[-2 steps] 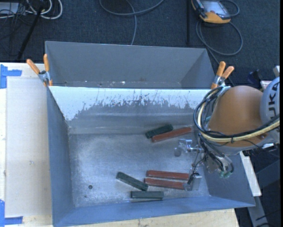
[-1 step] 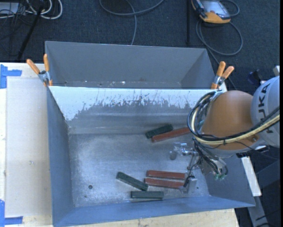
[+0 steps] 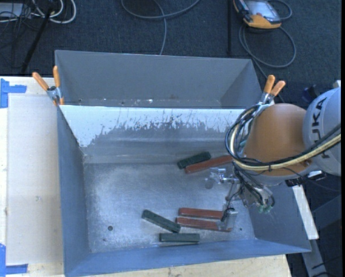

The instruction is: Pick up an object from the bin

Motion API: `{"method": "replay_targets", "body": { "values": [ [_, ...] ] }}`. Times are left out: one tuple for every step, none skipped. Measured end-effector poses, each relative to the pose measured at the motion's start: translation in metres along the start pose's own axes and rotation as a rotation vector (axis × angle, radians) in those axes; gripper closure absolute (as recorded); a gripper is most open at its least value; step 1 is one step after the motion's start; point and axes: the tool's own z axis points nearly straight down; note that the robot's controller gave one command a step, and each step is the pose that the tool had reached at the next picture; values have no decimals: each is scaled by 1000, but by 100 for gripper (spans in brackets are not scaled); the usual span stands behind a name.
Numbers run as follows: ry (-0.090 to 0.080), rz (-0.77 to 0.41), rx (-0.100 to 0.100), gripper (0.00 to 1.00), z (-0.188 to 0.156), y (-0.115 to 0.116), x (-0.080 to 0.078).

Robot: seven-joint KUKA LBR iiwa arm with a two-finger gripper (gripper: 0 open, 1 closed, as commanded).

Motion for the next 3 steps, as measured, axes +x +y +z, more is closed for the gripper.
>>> {"method": "replay_targets", "body": {
  "values": [
    [1,4,0,0,71,-5,2],
    [3,-14,0,100,72,2,2],
    [3,-14,0,100,72,2,2]
  ]
}}
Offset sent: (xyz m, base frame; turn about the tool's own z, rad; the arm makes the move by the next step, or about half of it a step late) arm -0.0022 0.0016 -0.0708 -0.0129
